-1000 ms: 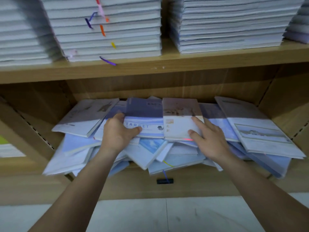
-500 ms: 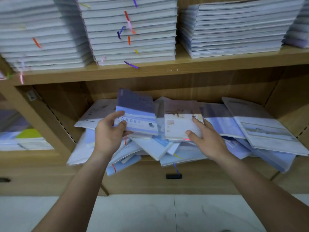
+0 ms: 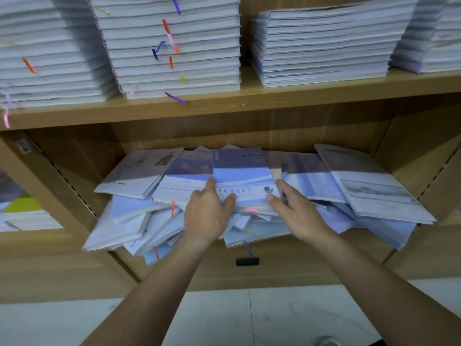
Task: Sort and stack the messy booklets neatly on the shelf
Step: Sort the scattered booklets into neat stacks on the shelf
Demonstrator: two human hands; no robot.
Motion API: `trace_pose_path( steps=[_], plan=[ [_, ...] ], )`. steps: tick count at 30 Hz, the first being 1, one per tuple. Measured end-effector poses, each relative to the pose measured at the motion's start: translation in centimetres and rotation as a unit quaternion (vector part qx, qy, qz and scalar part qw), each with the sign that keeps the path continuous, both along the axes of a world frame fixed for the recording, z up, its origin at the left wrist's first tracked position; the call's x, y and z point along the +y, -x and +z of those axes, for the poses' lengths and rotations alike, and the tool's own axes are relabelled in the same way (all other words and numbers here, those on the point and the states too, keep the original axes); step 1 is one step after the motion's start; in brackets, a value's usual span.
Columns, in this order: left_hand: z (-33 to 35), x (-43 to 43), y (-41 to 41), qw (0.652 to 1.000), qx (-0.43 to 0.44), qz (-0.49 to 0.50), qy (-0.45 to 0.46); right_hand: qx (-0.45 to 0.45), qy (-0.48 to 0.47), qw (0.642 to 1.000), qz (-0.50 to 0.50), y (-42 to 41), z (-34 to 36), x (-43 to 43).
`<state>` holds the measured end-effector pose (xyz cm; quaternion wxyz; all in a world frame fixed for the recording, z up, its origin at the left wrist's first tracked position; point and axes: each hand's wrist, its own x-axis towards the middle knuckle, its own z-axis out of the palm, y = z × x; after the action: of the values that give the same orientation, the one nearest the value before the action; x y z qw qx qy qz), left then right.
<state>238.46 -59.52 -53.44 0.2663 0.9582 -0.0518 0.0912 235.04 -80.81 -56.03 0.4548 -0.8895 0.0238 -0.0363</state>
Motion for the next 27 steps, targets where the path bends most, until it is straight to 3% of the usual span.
trace_pose_path(
  steps=[3,5,9,15,19,23,27],
  plan=[
    [-0.2,-1.0,-0.7,0.997,-0.031,-0.024,-0.071,-0.026,0.146,0.988,-0.05,-0.5,-0.1,0.6],
    [-0.2,-1.3,-1.0,0.995,-0.04,-0.037,-0.079,-0.009,0.176,0.981,-0.077,-0.7,-0.2,0.6],
    [-0.2,-2.0,-1.1,0.996,-0.042,-0.068,-0.05,-0.02,0.081,0.995,-0.049,-0.6,-1.3,-0.6],
    [-0.7,-2.7,0.2,0.991,-0.031,-0.128,0.0,-0.045,-0.011,0.989,-0.139,0.0,-1.8,-1.2],
    [-0.6,-1.7,0.2,0.991,-0.06,-0.119,0.012,-0.034,-0.072,0.987,-0.14,0.5,-1.5,-1.6],
    [-0.8,-1.6,0.7,0.992,-0.02,-0.123,-0.018,-0.069,-0.035,0.988,-0.133,1.0,-1.0,-1.4],
    [-1.1,-1.6,1.0,0.988,0.012,-0.147,0.034,-0.069,0.042,0.991,-0.104,1.6,-0.9,-1.0]
  ],
)
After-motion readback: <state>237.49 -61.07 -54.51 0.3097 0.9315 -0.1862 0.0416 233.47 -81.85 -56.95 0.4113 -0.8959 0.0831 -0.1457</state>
